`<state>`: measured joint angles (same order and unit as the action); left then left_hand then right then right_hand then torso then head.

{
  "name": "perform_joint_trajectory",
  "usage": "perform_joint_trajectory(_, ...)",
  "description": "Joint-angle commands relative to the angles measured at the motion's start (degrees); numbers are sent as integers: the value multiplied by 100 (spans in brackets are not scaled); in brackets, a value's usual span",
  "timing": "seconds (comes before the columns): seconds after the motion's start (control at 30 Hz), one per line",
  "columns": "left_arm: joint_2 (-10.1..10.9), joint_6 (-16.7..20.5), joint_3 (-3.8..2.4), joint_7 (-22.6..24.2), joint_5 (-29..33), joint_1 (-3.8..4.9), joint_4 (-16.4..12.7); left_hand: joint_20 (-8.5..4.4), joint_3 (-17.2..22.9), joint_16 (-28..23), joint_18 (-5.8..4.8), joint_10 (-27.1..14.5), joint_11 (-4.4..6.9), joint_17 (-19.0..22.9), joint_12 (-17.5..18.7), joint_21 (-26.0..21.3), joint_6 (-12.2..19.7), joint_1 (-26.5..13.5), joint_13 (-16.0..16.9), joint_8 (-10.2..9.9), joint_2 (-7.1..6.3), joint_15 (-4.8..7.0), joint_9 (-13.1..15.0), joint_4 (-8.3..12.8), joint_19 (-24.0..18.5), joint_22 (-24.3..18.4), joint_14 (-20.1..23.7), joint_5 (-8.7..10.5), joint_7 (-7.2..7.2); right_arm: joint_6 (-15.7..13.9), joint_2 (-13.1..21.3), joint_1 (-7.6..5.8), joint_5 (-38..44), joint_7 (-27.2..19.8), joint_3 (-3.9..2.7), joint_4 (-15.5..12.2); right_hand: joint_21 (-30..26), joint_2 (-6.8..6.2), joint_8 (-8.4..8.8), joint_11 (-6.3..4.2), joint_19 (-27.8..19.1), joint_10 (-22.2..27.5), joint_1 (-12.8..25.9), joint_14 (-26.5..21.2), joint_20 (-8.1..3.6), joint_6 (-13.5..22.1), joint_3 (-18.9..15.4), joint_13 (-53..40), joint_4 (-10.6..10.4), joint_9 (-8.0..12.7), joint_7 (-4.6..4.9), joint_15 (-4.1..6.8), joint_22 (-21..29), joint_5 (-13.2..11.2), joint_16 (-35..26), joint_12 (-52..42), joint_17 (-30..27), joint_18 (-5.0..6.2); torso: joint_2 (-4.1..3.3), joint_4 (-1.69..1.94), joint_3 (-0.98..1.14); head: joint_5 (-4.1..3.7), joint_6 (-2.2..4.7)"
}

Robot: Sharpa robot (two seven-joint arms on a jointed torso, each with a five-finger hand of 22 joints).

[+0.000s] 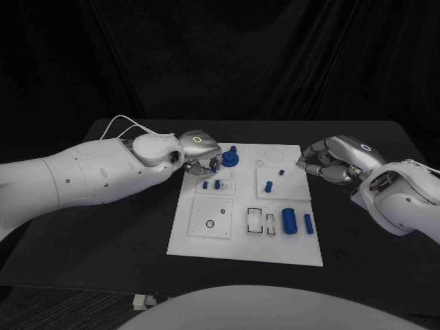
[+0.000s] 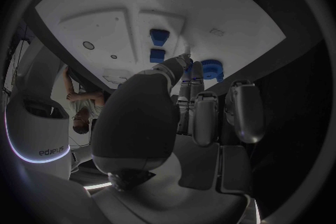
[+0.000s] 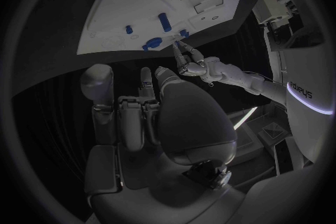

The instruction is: Assemble the parts on the task board

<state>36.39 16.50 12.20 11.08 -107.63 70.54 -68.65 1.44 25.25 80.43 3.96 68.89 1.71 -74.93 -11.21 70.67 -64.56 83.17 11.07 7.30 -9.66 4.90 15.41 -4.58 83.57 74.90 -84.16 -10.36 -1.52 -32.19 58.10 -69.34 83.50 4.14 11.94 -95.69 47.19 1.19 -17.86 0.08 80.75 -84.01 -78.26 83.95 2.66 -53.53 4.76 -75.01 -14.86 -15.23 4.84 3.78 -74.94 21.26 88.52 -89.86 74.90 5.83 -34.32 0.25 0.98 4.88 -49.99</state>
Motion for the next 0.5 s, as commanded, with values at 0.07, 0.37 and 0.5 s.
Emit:
perform_joint_trajectory(0.07,-29,-54,-4,-27,-6,-19,13,11,39,-23,-19,-5,-30,-122,40,-17,41,-48,-8,-29,16,9,4,1,-7,1011,-173,-7,-8,26,8,16,14,50,-4,-7,-19,26,11,27,6,-599,-50,547,11,-31,31,-1499,10,5,0,-37,-561,10,-15,-14,1265,110,0,1,0,-1,-1)
perform_joint_trajectory(0.37,-92,-92,-4,-65,-6,-41,74,13,60,-39,-13,3,-37,-102,57,-47,51,-32,-7,-42,16,6,3,22,-20,1004,-163,-44,-12,21,13,31,14,46,-4,-11,-19,26,11,27,6,-599,-50,547,11,-31,31,-1499,10,5,0,-37,-561,10,-15,-14,1265,110,0,0,0,-7,-1)
perform_joint_trajectory(0.5,-121,-110,-4,-83,-6,-52,100,13,62,-46,-14,3,-39,-93,59,-43,54,-32,-8,-44,17,6,2,23,-20,1005,-160,-47,-12,20,16,41,14,44,-4,-5,-31,27,11,27,4,-599,-57,547,11,-32,36,-1499,15,5,1,-37,-559,12,-14,-14,1267,112,-3,3,0,-19,-1)
